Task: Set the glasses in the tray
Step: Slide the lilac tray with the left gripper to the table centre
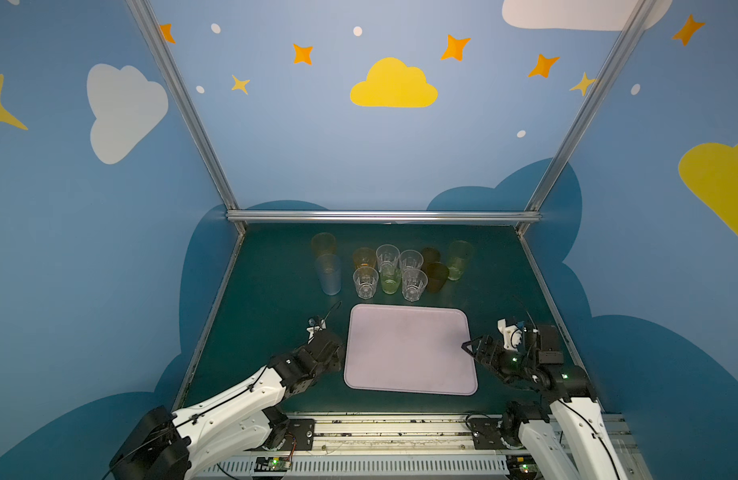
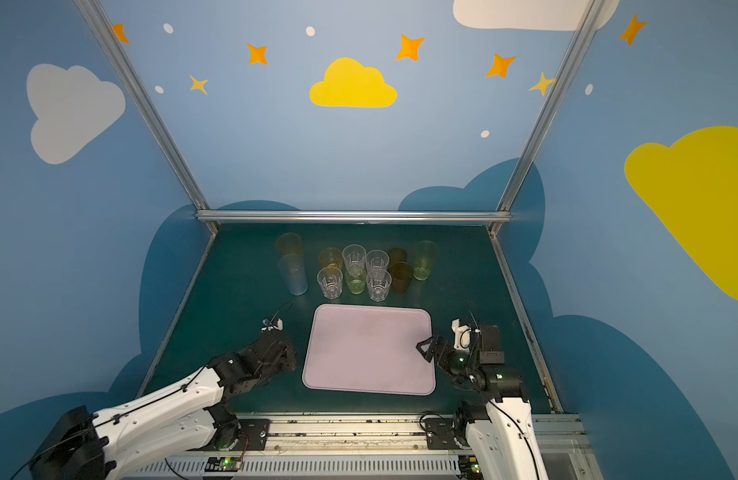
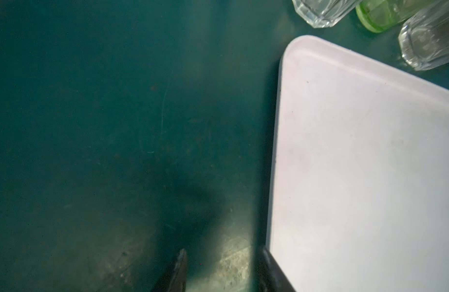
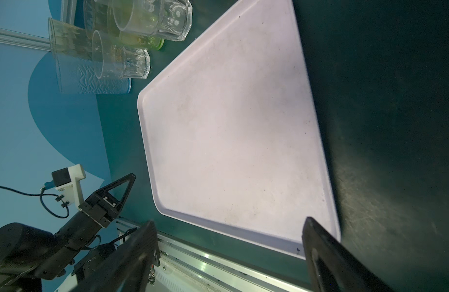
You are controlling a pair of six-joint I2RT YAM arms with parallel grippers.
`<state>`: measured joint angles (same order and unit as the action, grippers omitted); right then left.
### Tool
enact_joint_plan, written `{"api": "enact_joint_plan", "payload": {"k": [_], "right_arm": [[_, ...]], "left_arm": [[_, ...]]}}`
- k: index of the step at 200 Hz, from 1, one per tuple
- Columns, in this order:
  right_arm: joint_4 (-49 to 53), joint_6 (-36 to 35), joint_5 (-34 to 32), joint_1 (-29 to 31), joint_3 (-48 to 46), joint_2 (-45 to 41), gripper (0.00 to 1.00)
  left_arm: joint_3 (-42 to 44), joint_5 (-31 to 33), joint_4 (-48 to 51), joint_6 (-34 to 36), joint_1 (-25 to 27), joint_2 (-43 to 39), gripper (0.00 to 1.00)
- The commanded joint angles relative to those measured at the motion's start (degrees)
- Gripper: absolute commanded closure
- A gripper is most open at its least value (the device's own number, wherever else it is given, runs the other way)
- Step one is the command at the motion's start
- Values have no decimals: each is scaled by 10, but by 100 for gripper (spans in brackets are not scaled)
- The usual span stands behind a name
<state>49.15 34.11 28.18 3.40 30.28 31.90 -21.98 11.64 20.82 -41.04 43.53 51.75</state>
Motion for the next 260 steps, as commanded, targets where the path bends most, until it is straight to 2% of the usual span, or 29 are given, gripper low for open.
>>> {"api": "enact_joint_plan", "payload": {"k": [1,14,24,65,90,114,134,189,217,234,253,260], "right_arm": [[7,8,-11,-3,-1,0,11],[3,15,-15,-3,3,-1,11],[-2,22,-22,-3,7,4,11],[-37,26,-25,1,45,76,13],[-38,26,-16,8,79,127,13],[-37,32,-20,22,121,139,13],[-29,36,-36,29,138,126,12],[-27,33,-32,32,131,102,12],[-33,31,-17,34,127,105,12],[-37,29,-20,35,124,105,11],[-39,24,-23,35,120,106,11],[-38,22,-24,35,121,107,11]], "left_arm": [[-6,-18,43,-4,-2,-43,31],[-15,-33,61,5,-2,-72,10],[-17,-52,63,17,-2,-94,0],[-13,-82,39,17,-2,-140,0],[-32,-82,35,33,-2,-104,0],[-48,-66,30,42,-5,-51,0],[-49,-64,9,33,-15,-9,6],[-68,-75,-40,34,-38,111,40],[-91,-92,-52,40,-38,177,41],[-101,-94,-60,39,-39,215,50],[-111,-91,-64,42,-39,251,50],[-114,-88,-63,44,-39,262,55]]}}
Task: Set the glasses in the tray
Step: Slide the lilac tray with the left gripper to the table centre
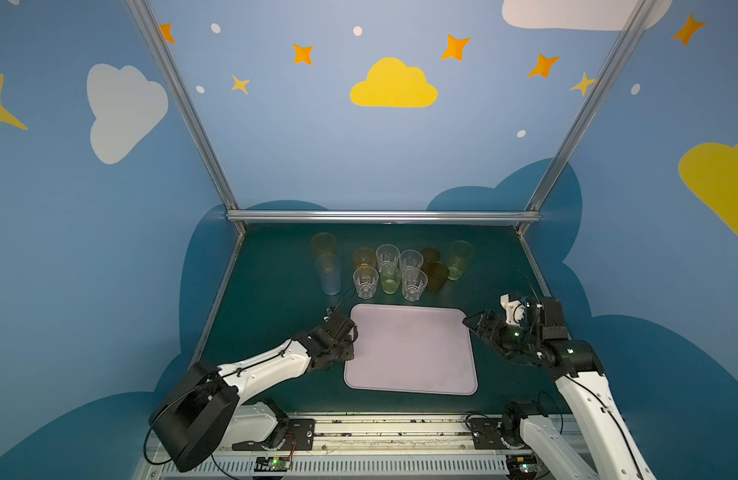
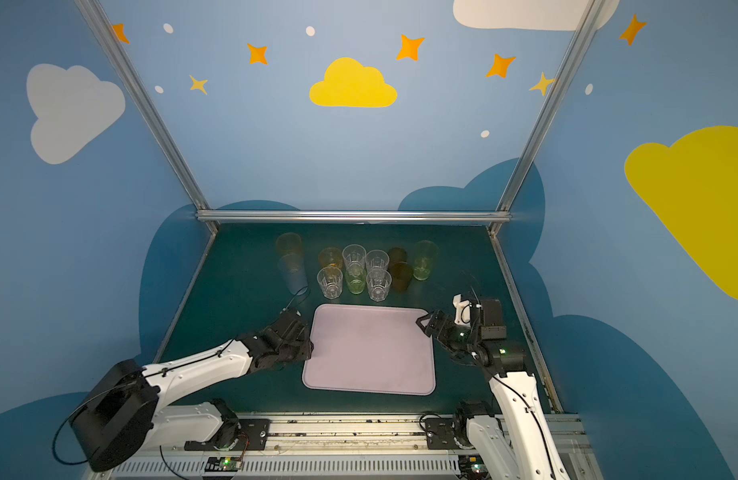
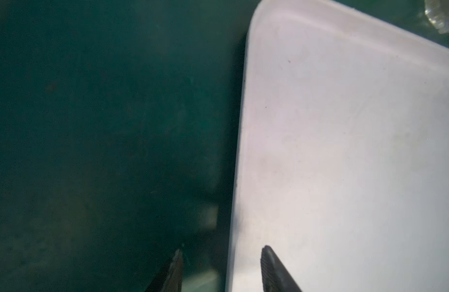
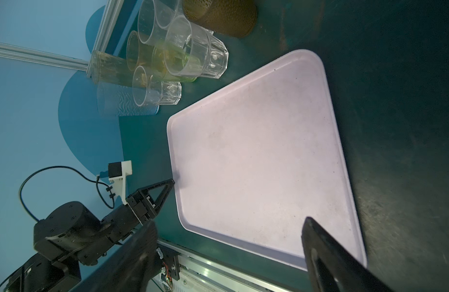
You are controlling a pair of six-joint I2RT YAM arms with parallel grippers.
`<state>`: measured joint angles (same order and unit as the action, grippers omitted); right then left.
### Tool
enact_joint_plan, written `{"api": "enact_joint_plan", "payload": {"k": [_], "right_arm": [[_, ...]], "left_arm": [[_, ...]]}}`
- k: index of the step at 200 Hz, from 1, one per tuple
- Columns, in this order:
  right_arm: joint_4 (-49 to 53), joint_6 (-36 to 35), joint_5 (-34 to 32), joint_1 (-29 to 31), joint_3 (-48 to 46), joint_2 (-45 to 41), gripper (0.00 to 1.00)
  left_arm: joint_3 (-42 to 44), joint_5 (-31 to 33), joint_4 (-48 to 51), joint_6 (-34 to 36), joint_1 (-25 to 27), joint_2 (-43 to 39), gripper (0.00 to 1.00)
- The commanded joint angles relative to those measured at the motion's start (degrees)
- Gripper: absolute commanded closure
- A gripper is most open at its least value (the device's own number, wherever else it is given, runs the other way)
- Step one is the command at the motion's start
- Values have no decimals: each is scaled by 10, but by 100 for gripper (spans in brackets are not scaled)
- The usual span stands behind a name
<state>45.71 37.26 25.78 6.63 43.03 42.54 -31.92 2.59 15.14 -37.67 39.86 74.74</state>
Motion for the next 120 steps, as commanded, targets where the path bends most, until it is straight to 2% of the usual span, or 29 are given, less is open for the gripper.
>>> {"api": "enact_joint_plan", "payload": {"k": [1,16,32,46,74,120], "right_arm": [[-4,-10,0,2,-7,1,11],[2,-19,1,2,-4,4,11],[14,-28,-7,1,3,6,11],[20,-34,-12,2,6,5,11],[25,-40,-22,2,9,1,11],[35,-56,-26,1,10,3,11]], "left_arm": [[-16,3,-5,11,-2,34,56],[-22,9,3,9,-4,53,72],[-21,1,-4,9,-7,67,72],[-23,0,-5,8,-7,78,81],[-31,7,6,6,-12,96,86],[-9,-9,12,23,-52,93,86]]}}
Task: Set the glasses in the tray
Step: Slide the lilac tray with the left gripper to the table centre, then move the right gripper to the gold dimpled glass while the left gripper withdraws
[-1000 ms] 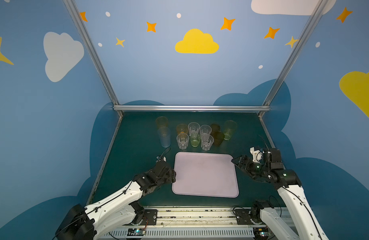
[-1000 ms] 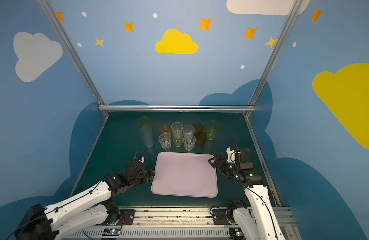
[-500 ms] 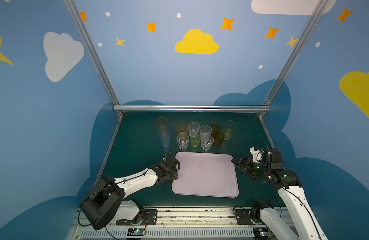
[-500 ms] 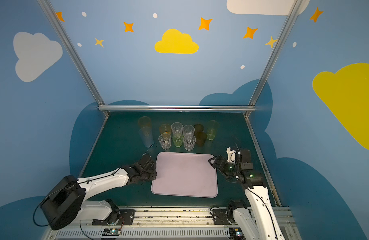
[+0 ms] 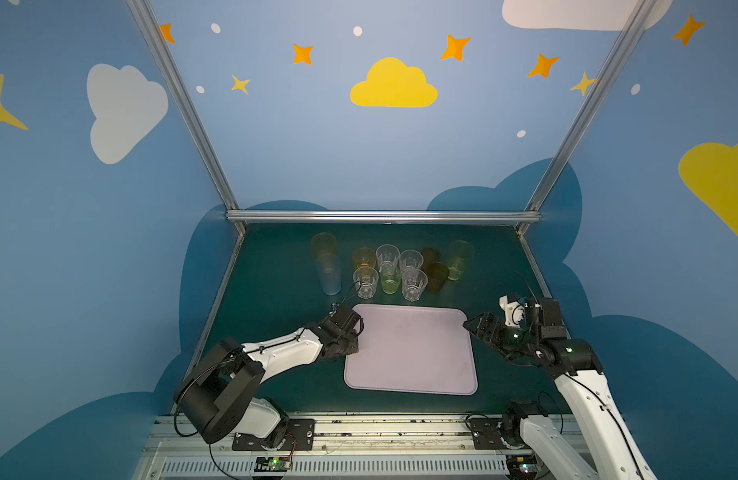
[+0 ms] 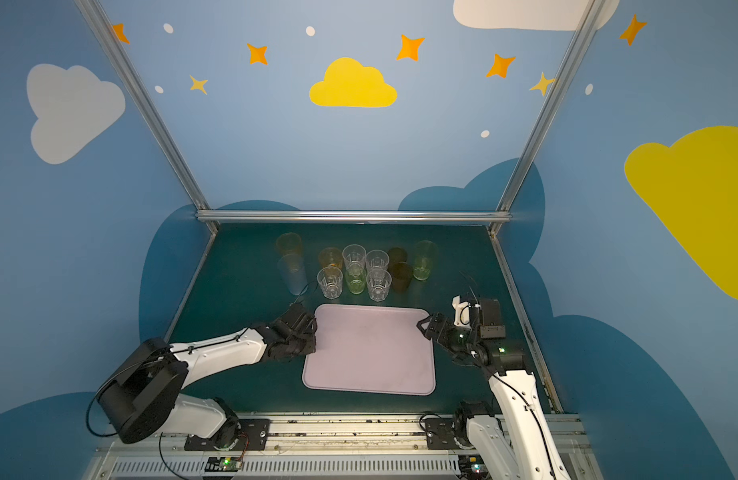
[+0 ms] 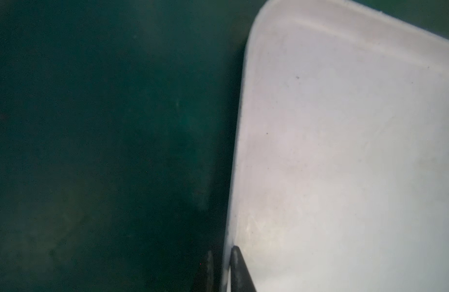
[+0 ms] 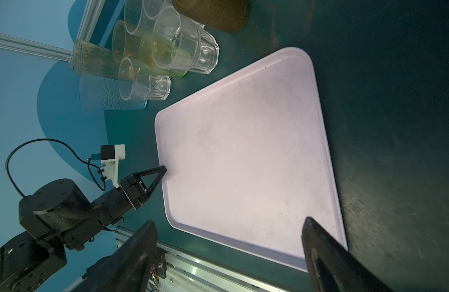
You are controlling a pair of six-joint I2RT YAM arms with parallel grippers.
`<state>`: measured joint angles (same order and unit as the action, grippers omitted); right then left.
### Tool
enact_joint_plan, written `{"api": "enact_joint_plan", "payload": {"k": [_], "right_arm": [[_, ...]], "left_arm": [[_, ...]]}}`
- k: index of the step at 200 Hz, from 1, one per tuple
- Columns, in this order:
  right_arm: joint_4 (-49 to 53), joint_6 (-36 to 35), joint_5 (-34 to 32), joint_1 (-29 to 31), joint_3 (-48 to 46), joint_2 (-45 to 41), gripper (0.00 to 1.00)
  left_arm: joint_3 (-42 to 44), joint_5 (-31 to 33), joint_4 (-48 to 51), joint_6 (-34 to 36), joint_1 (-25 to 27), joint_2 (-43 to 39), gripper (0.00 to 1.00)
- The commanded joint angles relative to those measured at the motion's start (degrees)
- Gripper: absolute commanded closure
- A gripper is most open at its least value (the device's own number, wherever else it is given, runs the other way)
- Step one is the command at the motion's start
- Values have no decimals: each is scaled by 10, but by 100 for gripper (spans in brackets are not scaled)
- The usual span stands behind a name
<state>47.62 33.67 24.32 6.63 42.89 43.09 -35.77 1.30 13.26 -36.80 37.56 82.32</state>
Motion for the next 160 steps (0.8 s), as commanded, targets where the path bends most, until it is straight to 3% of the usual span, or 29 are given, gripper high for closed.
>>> {"api": "enact_joint_plan", "payload": {"k": [1,13,26,44,136,160], "right_arm": [[16,-21,-12,0,12,-3,11],[24,-28,-18,0,14,2,11],[33,-35,-23,1,17,4,11],[33,-37,-24,0,18,5,11],[20,-32,-15,0,12,14,11],[9,-9,-16,4,8,16,12]], "left_arm": [[31,3,31,14,-31,16,86],[39,-2,29,14,-44,6,86],[46,-22,23,15,-57,-5,72],[39,-8,41,11,-69,-18,82],[48,-38,72,1,-98,-41,77],[43,-56,92,18,-96,-89,68]]}}
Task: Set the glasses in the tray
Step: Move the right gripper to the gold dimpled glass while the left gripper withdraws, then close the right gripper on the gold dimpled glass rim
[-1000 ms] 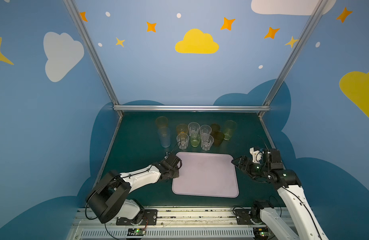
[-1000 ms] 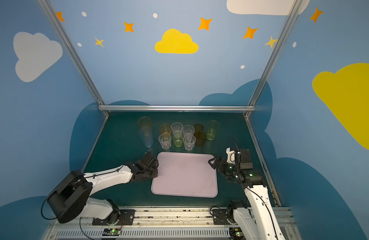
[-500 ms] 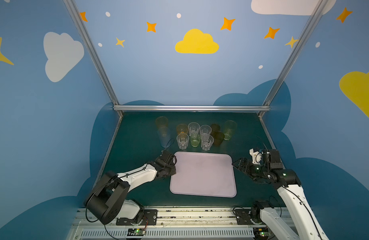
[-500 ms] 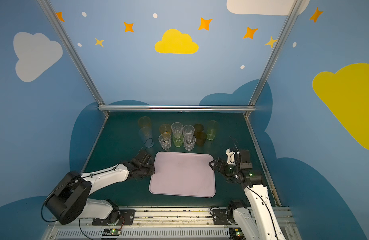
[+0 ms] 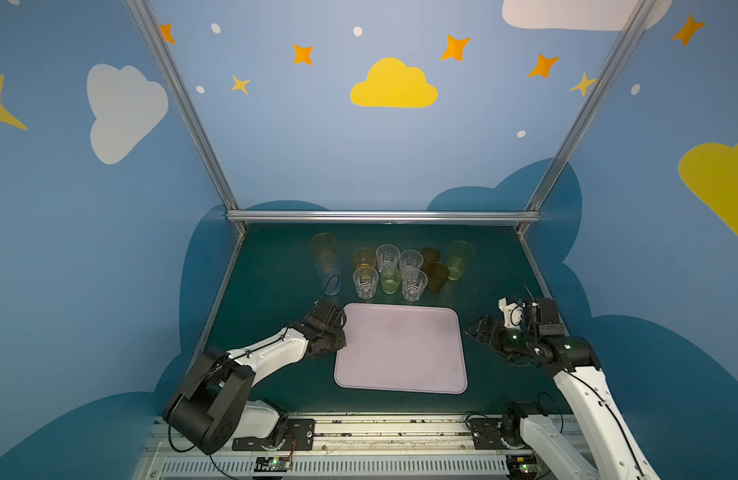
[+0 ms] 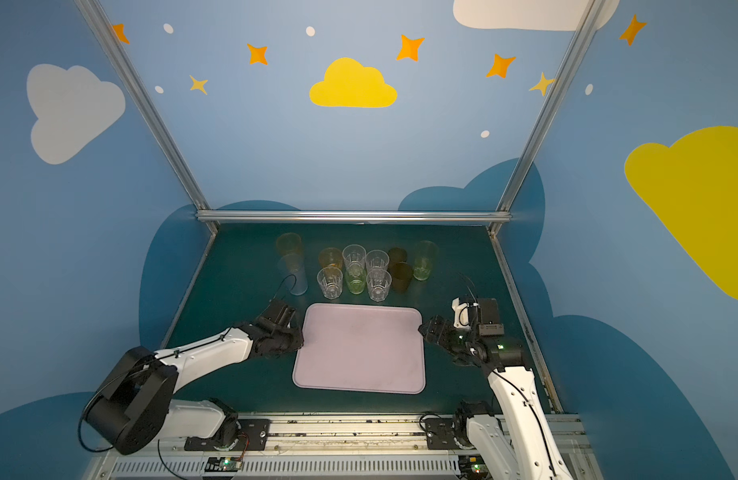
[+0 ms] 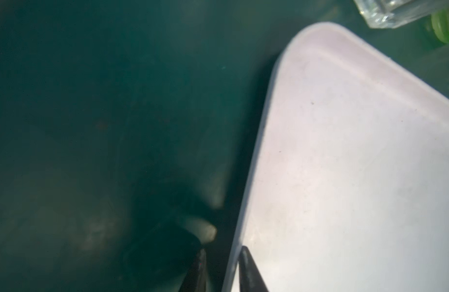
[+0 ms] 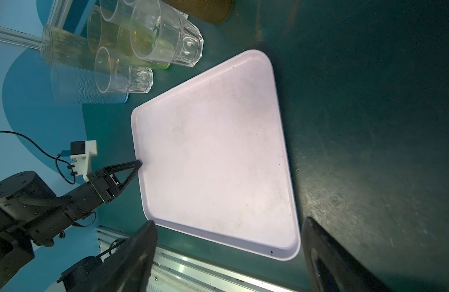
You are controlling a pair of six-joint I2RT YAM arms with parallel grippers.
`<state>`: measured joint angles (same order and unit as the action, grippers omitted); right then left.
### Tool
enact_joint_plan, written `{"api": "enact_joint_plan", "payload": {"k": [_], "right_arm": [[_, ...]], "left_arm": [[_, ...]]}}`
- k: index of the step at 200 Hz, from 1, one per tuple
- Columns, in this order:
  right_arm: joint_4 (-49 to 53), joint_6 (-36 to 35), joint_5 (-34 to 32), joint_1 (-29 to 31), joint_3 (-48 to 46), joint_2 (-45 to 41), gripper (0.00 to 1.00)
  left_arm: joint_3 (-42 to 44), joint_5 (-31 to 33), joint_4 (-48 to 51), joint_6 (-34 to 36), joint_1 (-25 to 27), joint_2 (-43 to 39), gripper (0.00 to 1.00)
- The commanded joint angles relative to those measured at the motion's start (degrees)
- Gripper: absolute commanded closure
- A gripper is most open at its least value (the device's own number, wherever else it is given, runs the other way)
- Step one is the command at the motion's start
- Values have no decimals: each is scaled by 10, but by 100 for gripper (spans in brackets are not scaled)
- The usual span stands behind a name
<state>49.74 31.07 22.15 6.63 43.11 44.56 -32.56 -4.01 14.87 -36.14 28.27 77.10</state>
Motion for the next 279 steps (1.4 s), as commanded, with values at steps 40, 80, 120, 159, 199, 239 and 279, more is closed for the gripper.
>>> {"api": "enact_joint_plan", "payload": {"k": [40,80,120,159,199,239,279], "right_arm": [[-75,74,-7,31,2,39,13],[-126,107,-52,72,58,133,13],[-199,130,-74,85,112,250,21],[-221,130,-118,85,173,355,46],[-250,130,-127,85,208,419,68],[-267,135,-145,84,221,445,68],[-296,138,-146,83,226,469,72]], "left_arm": [[-9,4,126,46,-4,-197,20],[17,-7,81,30,-4,-334,0],[37,-28,39,4,-4,-362,0],[41,-64,22,-5,-3,-350,0],[56,-67,12,-5,-2,-366,0],[58,-67,-2,-6,-2,-363,0],[52,-73,-6,6,-2,-339,0]]}}
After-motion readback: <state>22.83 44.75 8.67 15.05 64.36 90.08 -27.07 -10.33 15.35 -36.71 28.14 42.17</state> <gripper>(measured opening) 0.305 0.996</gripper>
